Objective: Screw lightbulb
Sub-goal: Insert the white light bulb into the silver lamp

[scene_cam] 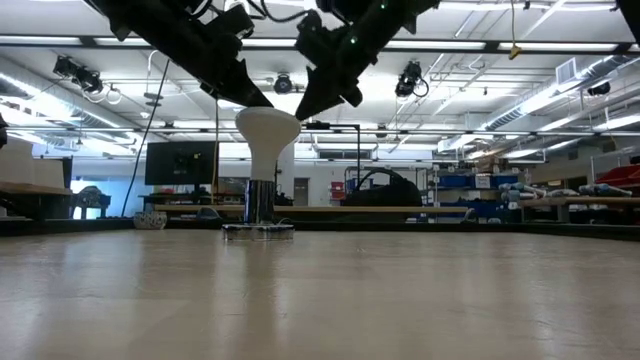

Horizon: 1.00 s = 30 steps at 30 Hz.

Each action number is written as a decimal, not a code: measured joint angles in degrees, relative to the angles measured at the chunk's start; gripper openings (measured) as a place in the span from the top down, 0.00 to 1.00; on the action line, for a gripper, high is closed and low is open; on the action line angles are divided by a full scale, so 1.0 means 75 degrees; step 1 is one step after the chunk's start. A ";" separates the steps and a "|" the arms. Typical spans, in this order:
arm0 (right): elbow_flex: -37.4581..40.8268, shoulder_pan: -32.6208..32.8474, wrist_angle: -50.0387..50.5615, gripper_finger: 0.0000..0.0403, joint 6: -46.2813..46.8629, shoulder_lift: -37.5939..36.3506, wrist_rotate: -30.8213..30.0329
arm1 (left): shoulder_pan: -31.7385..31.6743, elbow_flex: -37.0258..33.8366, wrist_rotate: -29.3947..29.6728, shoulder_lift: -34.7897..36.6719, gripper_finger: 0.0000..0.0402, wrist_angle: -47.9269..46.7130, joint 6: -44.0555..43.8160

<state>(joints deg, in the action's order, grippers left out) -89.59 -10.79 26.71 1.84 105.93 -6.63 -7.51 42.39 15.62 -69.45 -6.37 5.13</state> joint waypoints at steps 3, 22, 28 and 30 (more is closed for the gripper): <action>0.0037 -0.0098 -0.0055 0.98 0.0007 0.0000 0.0002 | 0.0000 0.0000 0.0000 0.0000 1.00 0.0003 0.0000; 0.0031 0.0042 0.0159 0.98 0.0164 0.0135 0.0548 | 0.0009 0.0000 -0.0049 0.0003 1.00 -0.0020 -0.0006; 0.0022 0.0383 0.0510 0.98 0.0318 0.0090 0.0958 | 0.0003 0.0000 0.0028 0.0003 1.00 -0.0061 0.0006; 0.0019 0.0596 0.0442 0.98 0.0184 0.0093 0.1375 | 0.0000 0.0000 0.0029 -0.0001 1.00 -0.0022 0.0009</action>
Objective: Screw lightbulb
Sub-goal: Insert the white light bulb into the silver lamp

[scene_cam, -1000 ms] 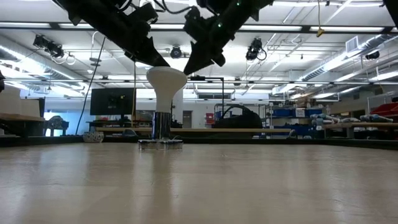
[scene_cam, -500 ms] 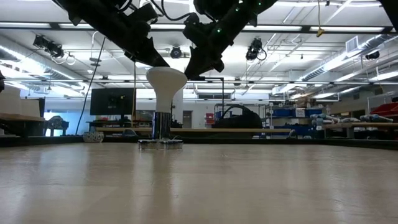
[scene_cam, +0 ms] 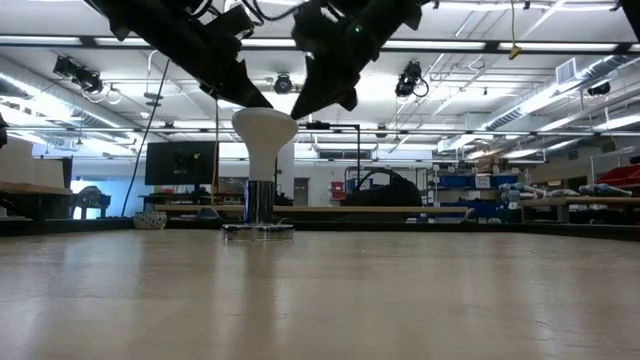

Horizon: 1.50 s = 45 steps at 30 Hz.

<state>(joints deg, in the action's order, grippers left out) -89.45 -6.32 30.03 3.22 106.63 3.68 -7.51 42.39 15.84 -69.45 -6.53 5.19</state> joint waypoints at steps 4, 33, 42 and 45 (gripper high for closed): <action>-0.0065 0.0332 -0.0123 0.98 -0.0272 -0.0035 0.0020 | 0.0000 0.0000 0.0000 -0.0007 1.00 0.0019 0.0003; 0.0273 -0.0661 -0.0864 0.98 -0.0232 -0.0105 -0.0916 | 0.0000 0.0000 -0.0146 -0.0008 1.00 0.0058 0.0015; 0.0423 -0.0600 -0.0971 0.98 -0.0173 -0.0120 -0.0620 | 0.0006 0.0000 -0.0189 -0.0008 1.00 0.0048 0.0013; 0.0420 -0.0515 -0.0880 0.98 -0.0048 -0.0131 -0.0604 | 0.0006 0.0000 -0.0195 -0.0008 1.00 0.0044 0.0012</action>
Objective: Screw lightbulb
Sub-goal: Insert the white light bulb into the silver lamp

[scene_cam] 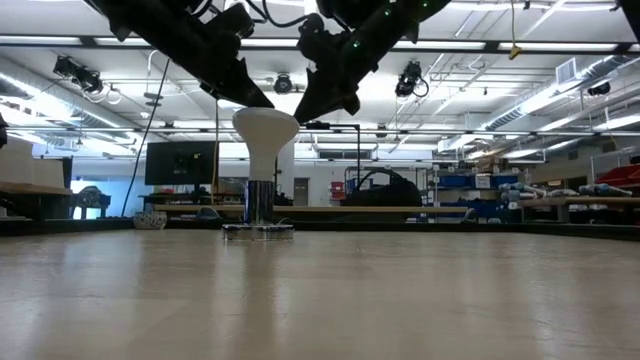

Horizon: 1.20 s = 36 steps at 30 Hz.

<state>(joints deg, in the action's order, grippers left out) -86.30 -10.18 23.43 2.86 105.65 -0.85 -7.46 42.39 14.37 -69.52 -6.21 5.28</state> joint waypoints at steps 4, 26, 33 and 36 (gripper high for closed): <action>-0.0002 0.0127 0.0141 0.98 0.0206 -0.0018 0.0312 | 0.0003 0.0000 0.0006 0.0003 1.00 -0.0030 0.0000; 0.0014 0.0030 -0.0437 0.98 -0.0068 -0.0108 -0.0832 | -0.0006 0.0000 0.0158 -0.0003 1.00 -0.0010 0.0023; -0.0006 -0.0200 -0.0664 0.98 -0.0009 0.0241 -0.0362 | -0.0006 -0.0006 0.0143 -0.0003 1.00 0.0030 0.0035; -0.0022 -0.0172 -0.0654 0.98 -0.0004 0.0361 -0.0320 | -0.0003 -0.0009 0.0126 -0.0003 1.00 0.0001 0.0035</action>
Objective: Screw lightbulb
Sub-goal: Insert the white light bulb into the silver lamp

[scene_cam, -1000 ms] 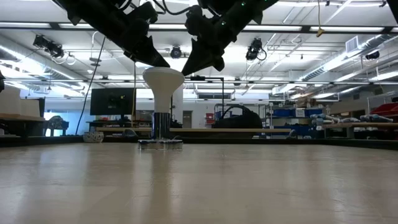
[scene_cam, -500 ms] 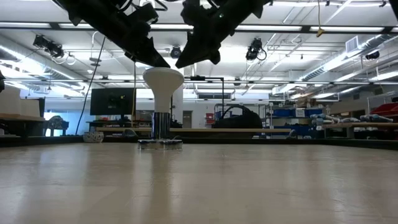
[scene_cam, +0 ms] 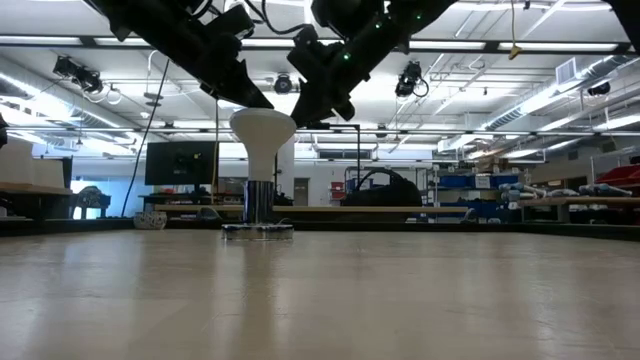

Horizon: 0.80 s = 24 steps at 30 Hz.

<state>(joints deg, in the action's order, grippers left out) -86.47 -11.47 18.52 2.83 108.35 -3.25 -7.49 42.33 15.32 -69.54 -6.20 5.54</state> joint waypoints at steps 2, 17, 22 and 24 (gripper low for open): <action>0.0005 0.0062 0.0027 0.98 0.0000 0.0009 -0.0030 | 0.0003 0.0003 -0.0030 0.0002 1.00 -0.0031 -0.0005; 0.0027 0.0422 0.0807 0.98 0.0289 -0.0272 0.0228 | 0.0012 0.0006 -0.0065 0.0009 1.00 -0.0061 -0.0003; 0.0045 0.0789 0.0711 0.98 0.0106 -0.0328 0.1103 | -0.0021 0.0006 0.0218 -0.0003 1.00 -0.0017 -0.0006; 0.0051 0.0915 0.0739 0.98 0.0012 -0.0422 0.1311 | -0.0023 0.0006 0.0220 0.0003 1.00 -0.0047 -0.0006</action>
<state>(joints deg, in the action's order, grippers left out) -86.08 -4.61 24.07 2.92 105.19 6.58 -7.66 42.37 16.97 -69.52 -6.55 5.49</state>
